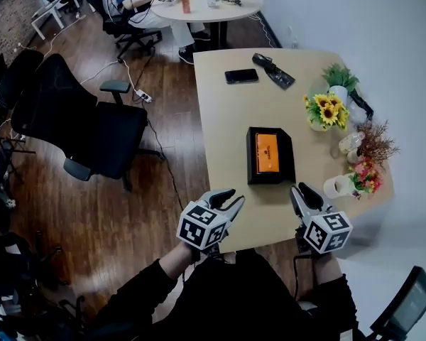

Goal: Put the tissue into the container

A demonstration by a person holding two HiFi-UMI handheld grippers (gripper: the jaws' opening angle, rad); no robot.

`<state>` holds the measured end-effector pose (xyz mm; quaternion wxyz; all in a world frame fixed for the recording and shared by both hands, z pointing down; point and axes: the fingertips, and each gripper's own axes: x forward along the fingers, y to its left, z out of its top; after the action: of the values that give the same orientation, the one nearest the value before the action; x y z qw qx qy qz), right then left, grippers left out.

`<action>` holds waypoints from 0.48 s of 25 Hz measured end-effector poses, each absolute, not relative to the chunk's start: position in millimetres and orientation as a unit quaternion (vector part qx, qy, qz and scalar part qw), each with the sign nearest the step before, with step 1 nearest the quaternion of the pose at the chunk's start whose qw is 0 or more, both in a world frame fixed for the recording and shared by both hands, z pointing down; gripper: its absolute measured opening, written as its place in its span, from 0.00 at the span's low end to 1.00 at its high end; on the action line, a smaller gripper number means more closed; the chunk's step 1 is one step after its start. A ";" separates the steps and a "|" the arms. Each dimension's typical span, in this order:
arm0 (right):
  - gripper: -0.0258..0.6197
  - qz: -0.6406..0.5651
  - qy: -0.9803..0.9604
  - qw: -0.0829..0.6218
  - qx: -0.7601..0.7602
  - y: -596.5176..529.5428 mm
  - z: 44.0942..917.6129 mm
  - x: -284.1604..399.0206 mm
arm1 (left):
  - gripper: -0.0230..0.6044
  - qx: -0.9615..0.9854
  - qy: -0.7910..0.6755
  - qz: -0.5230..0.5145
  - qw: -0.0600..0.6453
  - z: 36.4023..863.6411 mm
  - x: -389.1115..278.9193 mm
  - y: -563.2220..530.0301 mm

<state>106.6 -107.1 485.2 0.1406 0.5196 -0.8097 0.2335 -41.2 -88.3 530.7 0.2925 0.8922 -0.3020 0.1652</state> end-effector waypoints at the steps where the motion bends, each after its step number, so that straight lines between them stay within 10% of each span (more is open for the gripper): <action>1: 0.21 0.225 -0.809 0.143 0.524 -98.1 482.9 104.0 | 0.20 0.893 -0.306 0.159 0.289 529.8 -46.4 -82.5; 12: 0.18 0.178 -0.818 0.099 0.538 -33.4 450.5 104.1 | 0.20 0.899 -0.354 0.122 0.226 485.6 -73.7 -30.5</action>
<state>104.1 -33.4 450.5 0.0988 0.5384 -0.8178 0.1779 -73.7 -30.5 485.6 0.2261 0.8993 -0.3541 0.1216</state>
